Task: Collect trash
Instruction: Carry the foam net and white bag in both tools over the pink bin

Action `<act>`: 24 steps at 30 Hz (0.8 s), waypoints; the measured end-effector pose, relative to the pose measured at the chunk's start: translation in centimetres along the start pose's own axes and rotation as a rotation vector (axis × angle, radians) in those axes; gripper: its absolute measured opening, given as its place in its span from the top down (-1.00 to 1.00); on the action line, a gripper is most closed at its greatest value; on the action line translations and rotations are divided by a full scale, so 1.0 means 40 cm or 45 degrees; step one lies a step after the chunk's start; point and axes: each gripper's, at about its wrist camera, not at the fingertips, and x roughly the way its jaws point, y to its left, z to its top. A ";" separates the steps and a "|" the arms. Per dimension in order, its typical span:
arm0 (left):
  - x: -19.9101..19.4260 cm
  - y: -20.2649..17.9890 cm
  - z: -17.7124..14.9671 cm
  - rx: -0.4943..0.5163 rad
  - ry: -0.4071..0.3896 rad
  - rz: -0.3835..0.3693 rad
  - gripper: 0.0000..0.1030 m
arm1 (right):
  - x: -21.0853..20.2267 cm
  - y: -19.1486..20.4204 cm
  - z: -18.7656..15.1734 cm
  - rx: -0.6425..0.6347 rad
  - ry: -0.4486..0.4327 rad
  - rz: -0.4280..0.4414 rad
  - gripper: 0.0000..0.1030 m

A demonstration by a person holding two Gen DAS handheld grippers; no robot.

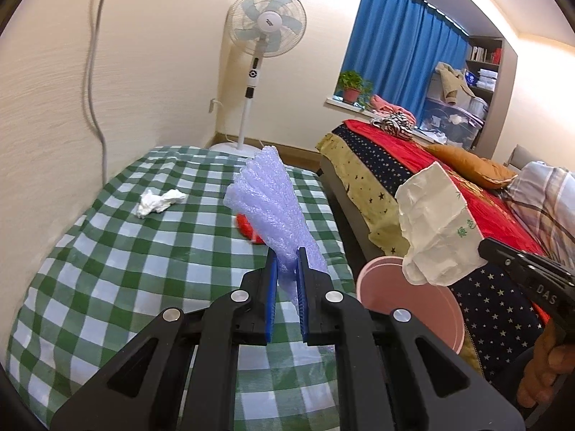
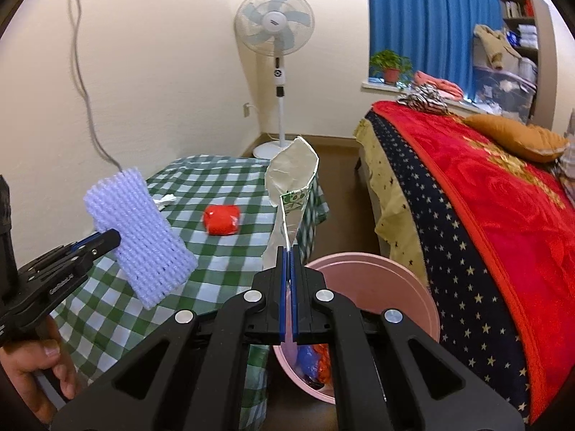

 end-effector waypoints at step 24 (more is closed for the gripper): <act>0.094 -0.123 -0.038 0.082 0.068 -0.123 0.81 | 0.035 -0.092 -0.040 0.076 0.014 -0.173 0.96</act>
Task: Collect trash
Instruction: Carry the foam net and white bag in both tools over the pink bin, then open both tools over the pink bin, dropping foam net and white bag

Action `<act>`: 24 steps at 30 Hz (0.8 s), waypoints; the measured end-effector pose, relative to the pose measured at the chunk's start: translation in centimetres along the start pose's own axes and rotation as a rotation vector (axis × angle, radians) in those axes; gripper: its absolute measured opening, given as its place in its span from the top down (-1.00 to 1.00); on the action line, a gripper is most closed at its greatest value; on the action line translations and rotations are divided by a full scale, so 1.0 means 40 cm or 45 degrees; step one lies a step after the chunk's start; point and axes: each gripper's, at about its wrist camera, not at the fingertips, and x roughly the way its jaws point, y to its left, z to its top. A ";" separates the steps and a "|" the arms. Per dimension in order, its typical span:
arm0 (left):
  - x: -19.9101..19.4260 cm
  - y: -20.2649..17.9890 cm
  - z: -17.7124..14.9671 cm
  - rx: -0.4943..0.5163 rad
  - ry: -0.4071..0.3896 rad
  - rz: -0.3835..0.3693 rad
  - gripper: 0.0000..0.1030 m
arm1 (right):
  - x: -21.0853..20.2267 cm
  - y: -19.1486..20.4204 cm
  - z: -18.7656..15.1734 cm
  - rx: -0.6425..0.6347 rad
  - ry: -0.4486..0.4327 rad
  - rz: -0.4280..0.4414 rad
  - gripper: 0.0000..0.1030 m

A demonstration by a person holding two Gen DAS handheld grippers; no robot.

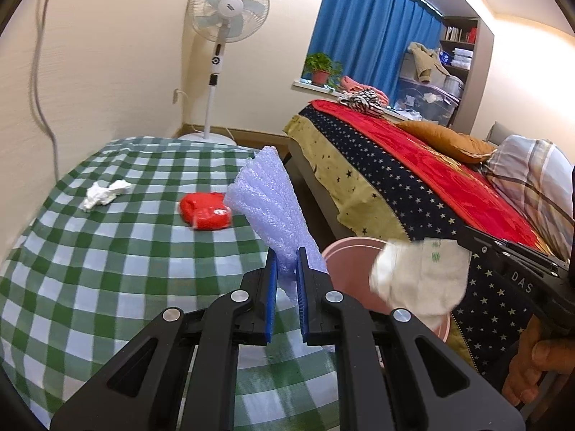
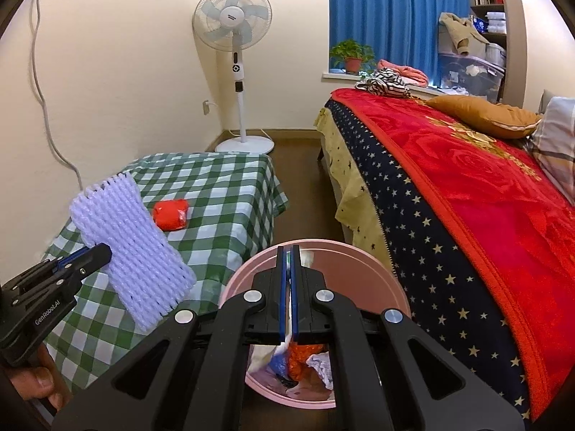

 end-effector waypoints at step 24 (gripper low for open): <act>0.158 -0.155 -0.023 0.077 0.104 -0.115 0.80 | 0.028 -0.105 0.003 0.148 -0.009 -0.131 0.97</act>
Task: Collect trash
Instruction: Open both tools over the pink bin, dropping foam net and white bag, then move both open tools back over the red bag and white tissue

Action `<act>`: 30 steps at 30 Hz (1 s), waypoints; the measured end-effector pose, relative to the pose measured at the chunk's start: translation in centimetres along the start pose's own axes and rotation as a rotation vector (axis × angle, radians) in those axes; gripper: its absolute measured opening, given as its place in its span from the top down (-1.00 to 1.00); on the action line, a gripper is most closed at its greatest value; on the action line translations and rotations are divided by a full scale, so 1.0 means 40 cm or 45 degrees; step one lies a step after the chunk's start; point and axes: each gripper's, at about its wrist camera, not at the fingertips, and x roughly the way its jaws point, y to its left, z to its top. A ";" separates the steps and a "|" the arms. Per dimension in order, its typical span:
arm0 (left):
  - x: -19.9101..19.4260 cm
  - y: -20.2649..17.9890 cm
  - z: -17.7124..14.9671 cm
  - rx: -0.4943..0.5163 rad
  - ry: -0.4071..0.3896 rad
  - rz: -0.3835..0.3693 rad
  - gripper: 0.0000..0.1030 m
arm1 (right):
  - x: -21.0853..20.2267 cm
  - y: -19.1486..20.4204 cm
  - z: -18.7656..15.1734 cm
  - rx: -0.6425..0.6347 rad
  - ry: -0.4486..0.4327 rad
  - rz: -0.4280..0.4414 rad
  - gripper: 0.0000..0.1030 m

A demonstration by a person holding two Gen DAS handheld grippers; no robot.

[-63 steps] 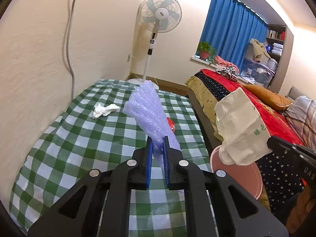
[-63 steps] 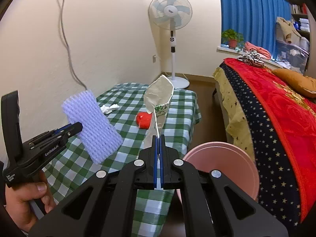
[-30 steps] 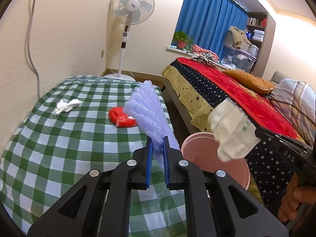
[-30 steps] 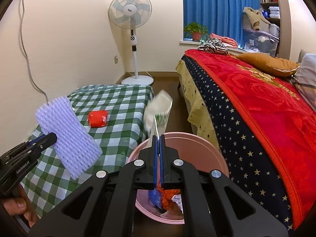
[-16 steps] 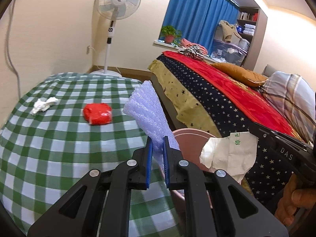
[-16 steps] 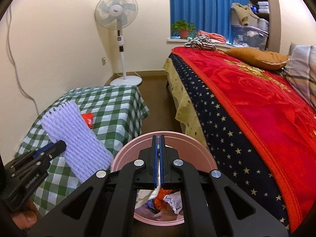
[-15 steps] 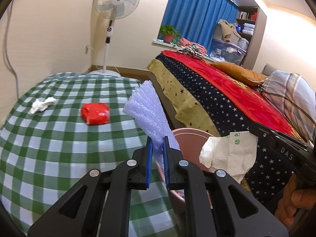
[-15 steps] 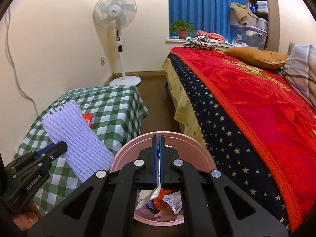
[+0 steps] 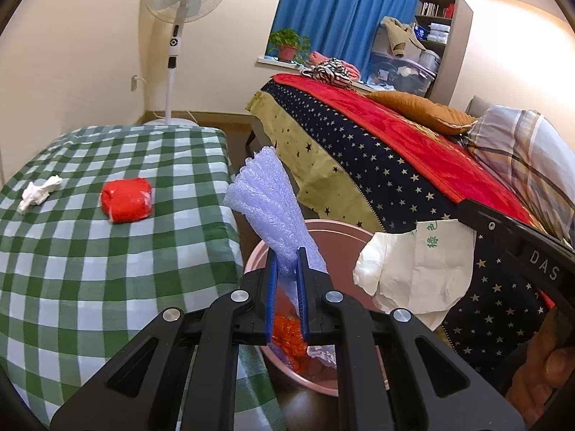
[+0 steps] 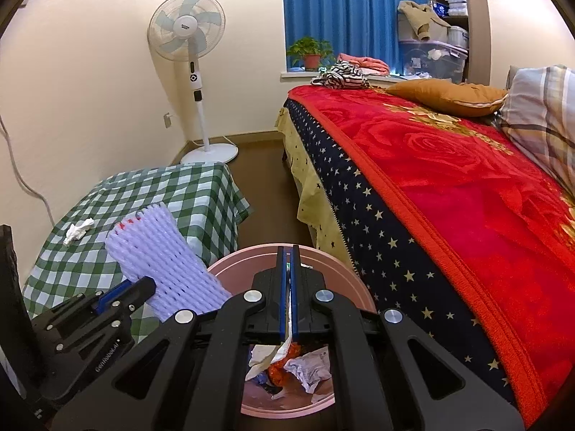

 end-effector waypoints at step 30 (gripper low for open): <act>-0.121 0.152 -0.009 -0.095 -0.074 0.138 0.30 | 0.010 0.075 -0.022 -0.057 0.012 0.020 0.06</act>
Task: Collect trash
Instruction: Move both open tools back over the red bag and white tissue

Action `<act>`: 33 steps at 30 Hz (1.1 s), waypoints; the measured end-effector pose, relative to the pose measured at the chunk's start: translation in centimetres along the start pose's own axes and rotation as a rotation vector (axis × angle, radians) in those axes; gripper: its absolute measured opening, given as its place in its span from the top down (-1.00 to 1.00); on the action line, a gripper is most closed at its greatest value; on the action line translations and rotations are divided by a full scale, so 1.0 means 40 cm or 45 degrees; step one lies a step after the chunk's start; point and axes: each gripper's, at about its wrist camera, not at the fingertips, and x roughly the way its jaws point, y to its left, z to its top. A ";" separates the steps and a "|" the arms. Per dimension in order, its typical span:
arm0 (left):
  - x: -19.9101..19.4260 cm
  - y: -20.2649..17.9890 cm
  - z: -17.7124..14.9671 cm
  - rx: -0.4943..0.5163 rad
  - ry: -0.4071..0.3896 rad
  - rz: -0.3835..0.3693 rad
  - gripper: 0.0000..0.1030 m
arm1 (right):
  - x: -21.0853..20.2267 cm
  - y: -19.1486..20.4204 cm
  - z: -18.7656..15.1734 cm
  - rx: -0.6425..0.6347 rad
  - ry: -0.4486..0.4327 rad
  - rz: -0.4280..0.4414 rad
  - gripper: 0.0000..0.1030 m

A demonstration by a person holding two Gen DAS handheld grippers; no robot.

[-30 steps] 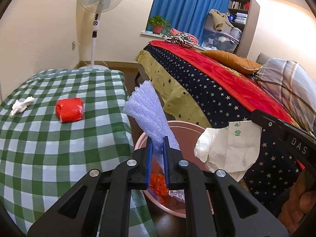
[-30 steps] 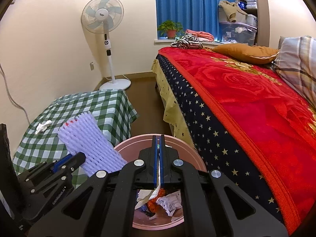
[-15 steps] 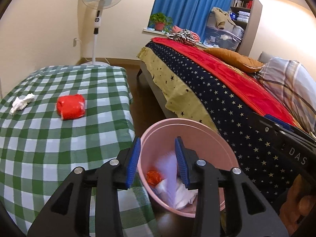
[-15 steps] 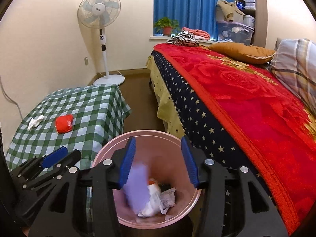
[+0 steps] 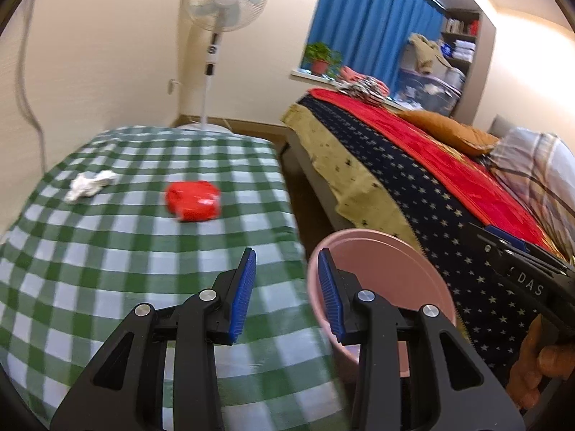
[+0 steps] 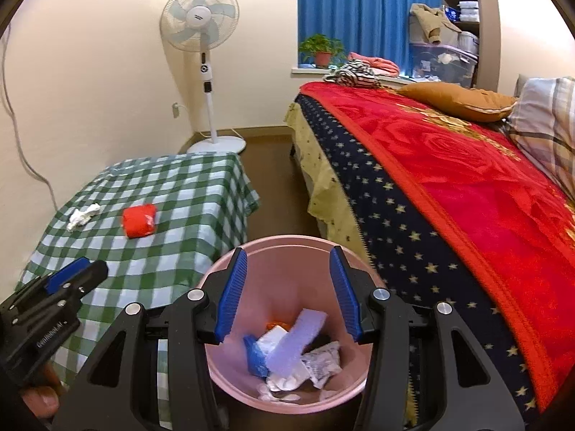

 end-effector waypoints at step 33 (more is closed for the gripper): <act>0.064 0.457 0.065 -0.236 -0.064 0.474 0.31 | 0.436 0.455 0.037 -0.055 0.199 0.408 -0.55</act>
